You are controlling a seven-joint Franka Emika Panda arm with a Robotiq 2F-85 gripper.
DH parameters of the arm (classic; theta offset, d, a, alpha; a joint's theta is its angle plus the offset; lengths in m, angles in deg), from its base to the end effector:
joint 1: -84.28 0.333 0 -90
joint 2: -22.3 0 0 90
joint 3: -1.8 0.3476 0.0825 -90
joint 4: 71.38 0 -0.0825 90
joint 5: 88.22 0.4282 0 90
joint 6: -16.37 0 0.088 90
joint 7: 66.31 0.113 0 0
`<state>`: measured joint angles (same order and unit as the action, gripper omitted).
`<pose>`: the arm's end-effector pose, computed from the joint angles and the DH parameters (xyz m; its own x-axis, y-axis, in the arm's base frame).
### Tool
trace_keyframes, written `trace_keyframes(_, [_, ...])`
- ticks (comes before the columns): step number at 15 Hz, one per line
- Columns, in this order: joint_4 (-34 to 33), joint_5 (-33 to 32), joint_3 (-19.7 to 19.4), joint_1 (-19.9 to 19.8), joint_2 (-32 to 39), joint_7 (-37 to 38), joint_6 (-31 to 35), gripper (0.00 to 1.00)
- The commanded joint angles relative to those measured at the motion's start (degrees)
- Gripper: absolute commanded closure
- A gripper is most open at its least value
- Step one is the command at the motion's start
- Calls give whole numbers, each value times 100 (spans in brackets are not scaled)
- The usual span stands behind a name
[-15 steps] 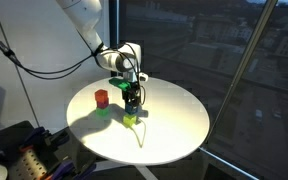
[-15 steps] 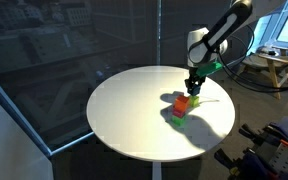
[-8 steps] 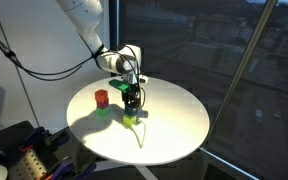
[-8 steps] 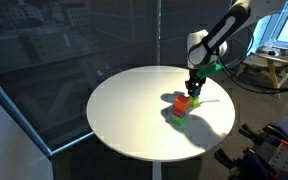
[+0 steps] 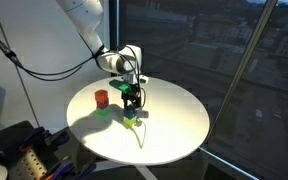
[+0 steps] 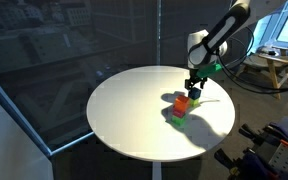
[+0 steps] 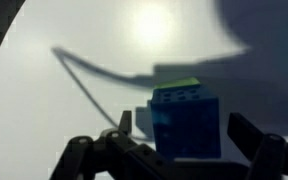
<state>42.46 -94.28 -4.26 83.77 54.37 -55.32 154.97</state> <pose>0.6320 -0.0736 0.1541 0.9708 -0.2147 -0.1070 -0.1993 -0.9702 0.1380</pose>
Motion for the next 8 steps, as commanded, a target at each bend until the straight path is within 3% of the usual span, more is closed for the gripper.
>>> trace_keyframes(1, [-145,23,-22,-19,34,-98,-147,0])
trace_keyframes(8, [-44,72,-40,-25,-247,-52,-304,0])
